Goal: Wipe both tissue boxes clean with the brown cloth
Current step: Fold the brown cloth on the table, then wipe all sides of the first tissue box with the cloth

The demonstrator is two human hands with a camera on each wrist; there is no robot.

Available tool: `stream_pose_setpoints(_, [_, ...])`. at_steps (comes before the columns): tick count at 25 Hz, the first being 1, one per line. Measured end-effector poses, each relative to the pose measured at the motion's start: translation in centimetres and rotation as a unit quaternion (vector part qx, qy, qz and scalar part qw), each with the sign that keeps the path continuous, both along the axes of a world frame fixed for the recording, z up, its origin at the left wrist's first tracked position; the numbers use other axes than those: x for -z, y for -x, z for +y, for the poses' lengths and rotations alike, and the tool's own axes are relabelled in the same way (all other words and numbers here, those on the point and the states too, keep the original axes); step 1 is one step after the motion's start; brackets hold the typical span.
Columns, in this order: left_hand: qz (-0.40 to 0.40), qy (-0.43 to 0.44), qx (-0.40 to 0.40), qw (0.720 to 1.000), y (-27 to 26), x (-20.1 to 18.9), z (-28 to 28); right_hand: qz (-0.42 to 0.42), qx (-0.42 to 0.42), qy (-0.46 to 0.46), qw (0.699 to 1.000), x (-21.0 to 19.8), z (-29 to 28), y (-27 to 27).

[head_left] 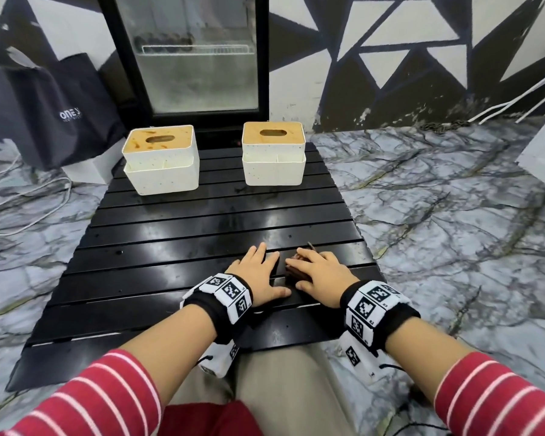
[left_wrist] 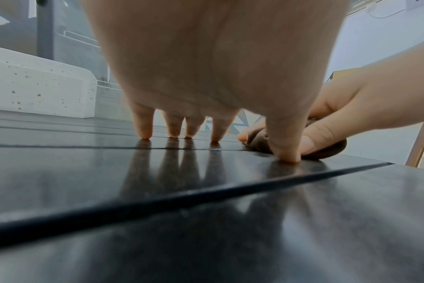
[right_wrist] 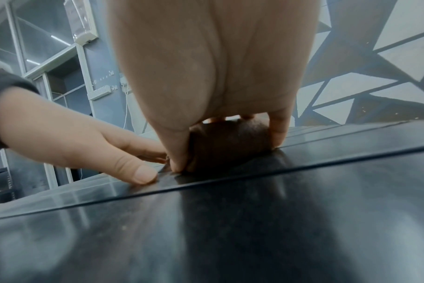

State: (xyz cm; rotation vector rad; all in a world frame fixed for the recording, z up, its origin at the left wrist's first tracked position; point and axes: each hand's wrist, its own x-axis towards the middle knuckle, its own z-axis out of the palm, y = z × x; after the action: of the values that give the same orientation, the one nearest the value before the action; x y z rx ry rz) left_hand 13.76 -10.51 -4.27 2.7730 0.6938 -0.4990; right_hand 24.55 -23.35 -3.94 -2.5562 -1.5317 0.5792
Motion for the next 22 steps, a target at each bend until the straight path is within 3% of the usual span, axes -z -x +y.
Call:
stream_pose_setpoints(4, [-0.004, 0.016, 0.007, 1.0, 0.2, -0.1, -0.3, -0.003, -0.003, 0.041, 0.999, -0.7, -0.1, 0.0])
stream_pose_setpoints(8, [-0.04, 0.038, 0.026, 0.998, 0.9, -0.7, 0.9, -0.07, -0.015, 0.084, 0.994, -2.6, 1.6, 0.2])
stream_pose_setpoints(15, [-0.078, 0.033, -0.043, 0.995, 2.9, -2.9, 9.2, -0.025, -0.05, -0.035, 0.998, -5.6, 9.6, 0.6])
stream_pose_setpoints(22, [-0.147, -0.087, -0.169, 0.971, 5.3, -5.1, 21.1, 0.008, -0.078, -0.129, 0.989, -6.0, 20.5, 0.6])
